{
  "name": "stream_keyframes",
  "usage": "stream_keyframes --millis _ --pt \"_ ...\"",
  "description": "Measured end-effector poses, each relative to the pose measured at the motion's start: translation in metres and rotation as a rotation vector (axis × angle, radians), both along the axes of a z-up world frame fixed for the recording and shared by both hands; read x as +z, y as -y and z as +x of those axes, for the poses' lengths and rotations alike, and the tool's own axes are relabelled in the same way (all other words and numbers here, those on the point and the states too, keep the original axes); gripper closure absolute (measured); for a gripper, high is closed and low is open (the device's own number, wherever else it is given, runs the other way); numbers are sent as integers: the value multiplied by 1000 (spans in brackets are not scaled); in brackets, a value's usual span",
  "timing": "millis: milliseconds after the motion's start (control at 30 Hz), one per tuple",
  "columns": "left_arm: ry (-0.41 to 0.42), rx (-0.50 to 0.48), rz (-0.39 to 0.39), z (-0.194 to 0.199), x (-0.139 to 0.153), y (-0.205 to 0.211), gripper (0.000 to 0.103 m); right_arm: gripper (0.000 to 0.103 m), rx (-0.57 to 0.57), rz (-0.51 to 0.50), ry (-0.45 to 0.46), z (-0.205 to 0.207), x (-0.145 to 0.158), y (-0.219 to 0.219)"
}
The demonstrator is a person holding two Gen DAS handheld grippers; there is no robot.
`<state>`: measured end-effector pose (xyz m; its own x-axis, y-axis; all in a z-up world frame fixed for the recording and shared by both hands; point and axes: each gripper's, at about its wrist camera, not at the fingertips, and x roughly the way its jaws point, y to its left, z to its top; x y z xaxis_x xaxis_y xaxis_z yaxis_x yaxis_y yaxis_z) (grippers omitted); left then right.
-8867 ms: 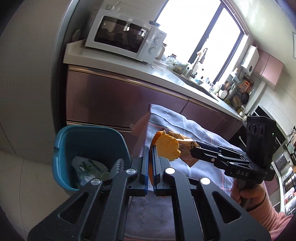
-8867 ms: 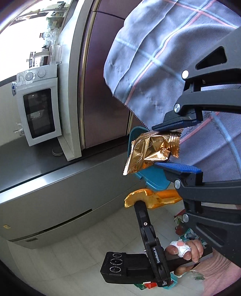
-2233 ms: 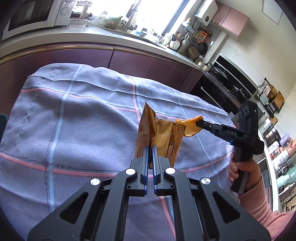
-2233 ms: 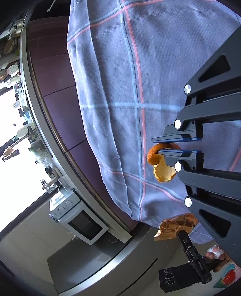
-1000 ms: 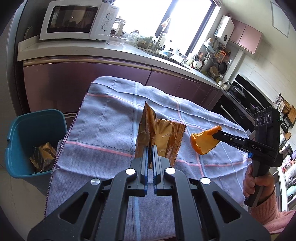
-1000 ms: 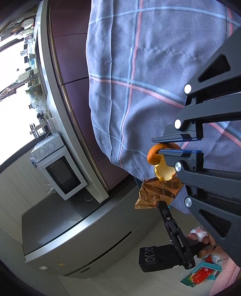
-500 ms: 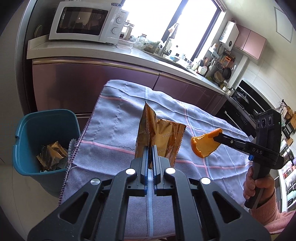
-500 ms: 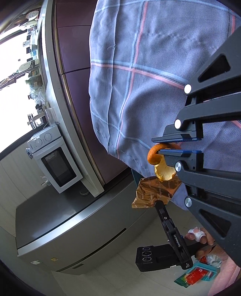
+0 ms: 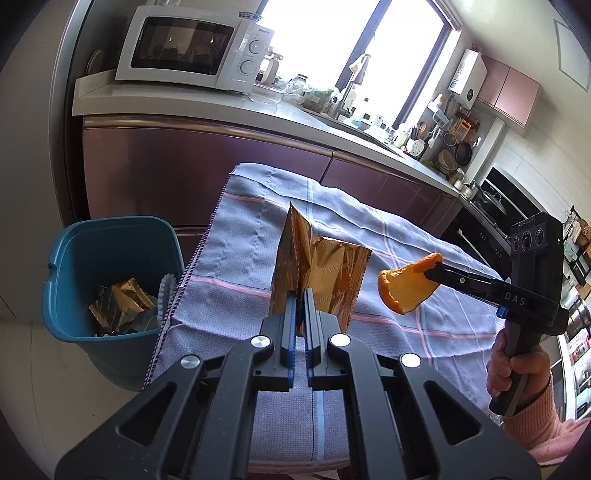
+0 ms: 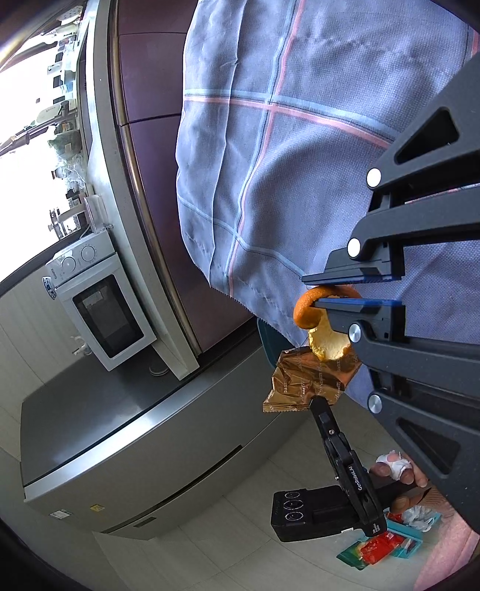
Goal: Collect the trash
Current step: 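Lift the gold wrapper and orange peel and carry both toward the teal bin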
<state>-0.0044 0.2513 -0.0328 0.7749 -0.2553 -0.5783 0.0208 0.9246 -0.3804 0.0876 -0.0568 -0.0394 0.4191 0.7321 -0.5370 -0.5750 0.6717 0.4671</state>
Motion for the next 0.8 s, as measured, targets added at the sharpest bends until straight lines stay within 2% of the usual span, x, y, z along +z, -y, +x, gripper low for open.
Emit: stream_keyframes --millis 800 --pt "31 131 -2 -28 8 -55 99 98 132 -13 19 7 15 -73"
